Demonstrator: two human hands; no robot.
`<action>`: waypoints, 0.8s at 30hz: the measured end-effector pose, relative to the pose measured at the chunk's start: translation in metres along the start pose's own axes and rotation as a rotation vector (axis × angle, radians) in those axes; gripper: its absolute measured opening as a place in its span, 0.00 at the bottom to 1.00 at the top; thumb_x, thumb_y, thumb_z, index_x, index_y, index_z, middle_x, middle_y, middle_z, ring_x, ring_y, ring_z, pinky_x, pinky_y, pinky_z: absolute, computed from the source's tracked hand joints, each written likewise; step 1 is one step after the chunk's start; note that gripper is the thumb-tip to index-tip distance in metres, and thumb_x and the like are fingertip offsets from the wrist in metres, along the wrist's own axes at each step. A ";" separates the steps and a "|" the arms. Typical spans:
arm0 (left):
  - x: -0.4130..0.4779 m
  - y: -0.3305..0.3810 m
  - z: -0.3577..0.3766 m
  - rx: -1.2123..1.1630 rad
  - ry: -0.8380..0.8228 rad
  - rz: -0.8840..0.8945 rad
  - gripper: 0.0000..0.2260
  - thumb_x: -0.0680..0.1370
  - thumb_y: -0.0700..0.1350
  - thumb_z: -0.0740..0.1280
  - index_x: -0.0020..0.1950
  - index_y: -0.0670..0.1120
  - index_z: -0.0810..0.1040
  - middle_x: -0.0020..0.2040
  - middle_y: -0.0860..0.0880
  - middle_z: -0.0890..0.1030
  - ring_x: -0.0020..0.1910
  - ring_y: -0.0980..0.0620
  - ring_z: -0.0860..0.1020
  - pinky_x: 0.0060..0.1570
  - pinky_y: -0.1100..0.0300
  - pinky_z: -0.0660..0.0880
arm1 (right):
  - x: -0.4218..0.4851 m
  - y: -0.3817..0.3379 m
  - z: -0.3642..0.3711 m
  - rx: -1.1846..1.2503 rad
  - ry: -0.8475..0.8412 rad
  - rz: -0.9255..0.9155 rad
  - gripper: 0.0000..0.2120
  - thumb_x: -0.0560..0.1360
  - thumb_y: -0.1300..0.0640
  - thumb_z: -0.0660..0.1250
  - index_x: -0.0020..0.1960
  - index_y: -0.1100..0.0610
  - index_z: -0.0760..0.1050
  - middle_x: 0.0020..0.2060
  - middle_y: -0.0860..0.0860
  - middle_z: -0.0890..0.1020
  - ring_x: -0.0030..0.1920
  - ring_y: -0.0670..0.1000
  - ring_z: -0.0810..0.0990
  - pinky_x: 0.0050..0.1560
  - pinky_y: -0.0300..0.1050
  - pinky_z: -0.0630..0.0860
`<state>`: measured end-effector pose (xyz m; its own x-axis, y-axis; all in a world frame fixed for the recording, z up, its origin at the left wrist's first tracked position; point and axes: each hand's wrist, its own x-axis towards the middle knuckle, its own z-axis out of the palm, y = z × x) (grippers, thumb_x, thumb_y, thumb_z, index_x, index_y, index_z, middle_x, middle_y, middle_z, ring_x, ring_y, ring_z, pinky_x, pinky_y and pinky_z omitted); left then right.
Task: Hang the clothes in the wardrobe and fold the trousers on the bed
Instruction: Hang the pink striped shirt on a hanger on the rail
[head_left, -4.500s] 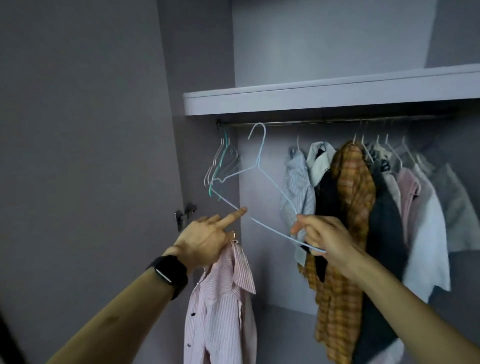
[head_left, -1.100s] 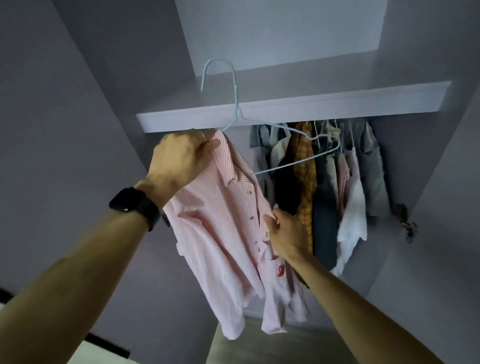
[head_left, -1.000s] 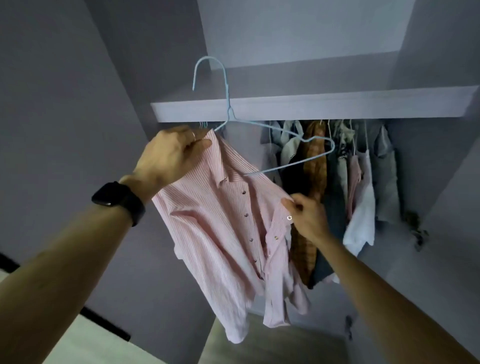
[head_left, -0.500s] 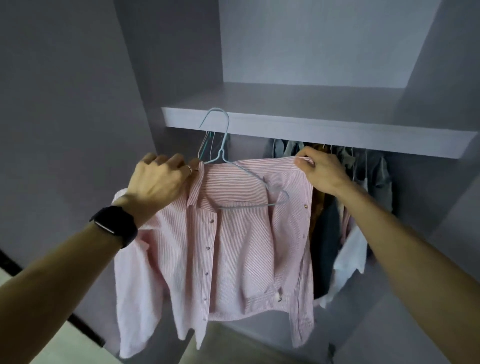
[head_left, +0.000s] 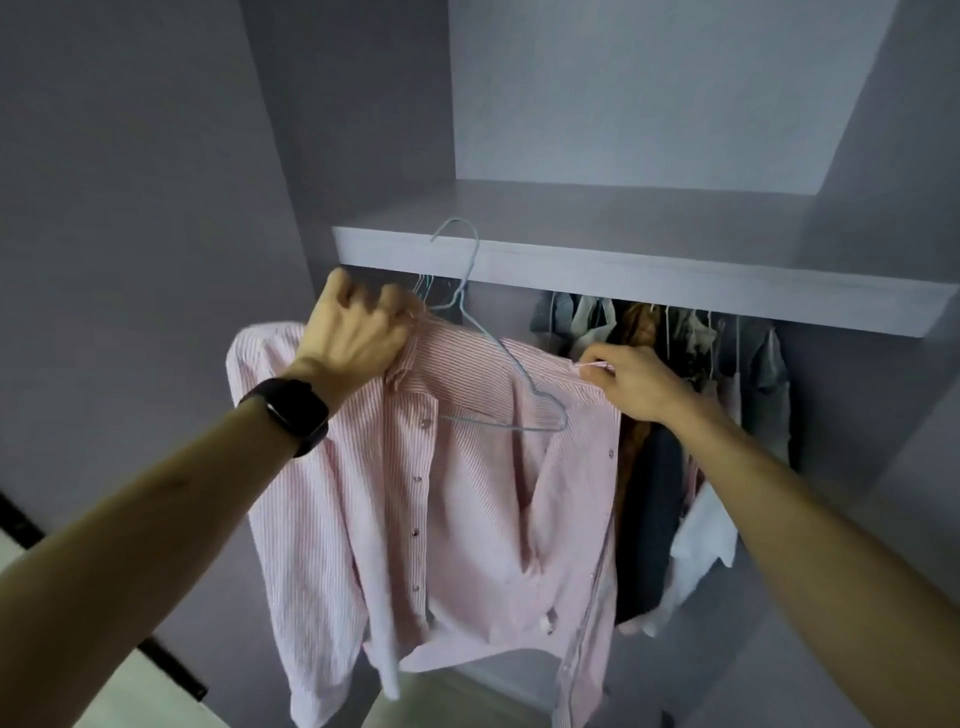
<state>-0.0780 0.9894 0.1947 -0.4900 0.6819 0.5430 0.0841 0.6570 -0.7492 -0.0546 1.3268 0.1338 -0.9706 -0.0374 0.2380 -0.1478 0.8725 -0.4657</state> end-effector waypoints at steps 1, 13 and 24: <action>0.006 -0.002 -0.004 0.038 -0.005 0.057 0.11 0.74 0.45 0.69 0.54 0.52 0.85 0.38 0.53 0.80 0.29 0.51 0.76 0.43 0.58 0.74 | -0.004 0.002 0.005 0.017 -0.003 0.015 0.07 0.82 0.55 0.64 0.56 0.55 0.80 0.49 0.57 0.84 0.46 0.55 0.80 0.47 0.47 0.77; 0.015 0.076 -0.028 -0.256 -0.399 0.030 0.14 0.81 0.39 0.56 0.64 0.46 0.74 0.55 0.48 0.79 0.47 0.47 0.81 0.59 0.49 0.68 | -0.010 -0.054 -0.011 0.456 0.292 -0.006 0.06 0.81 0.55 0.66 0.50 0.57 0.80 0.45 0.52 0.83 0.46 0.48 0.77 0.50 0.43 0.72; -0.014 0.051 -0.007 -1.263 -0.101 -0.510 0.09 0.80 0.48 0.70 0.56 0.46 0.83 0.44 0.52 0.77 0.46 0.46 0.80 0.48 0.60 0.71 | -0.047 -0.028 0.006 0.180 0.365 -0.179 0.19 0.76 0.43 0.70 0.66 0.45 0.76 0.60 0.42 0.76 0.50 0.44 0.79 0.53 0.45 0.78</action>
<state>-0.0604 1.0157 0.1519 -0.7612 0.2874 0.5814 0.5781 0.7070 0.4074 -0.0063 1.3013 0.1308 -0.8008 0.0225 0.5985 -0.3695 0.7678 -0.5233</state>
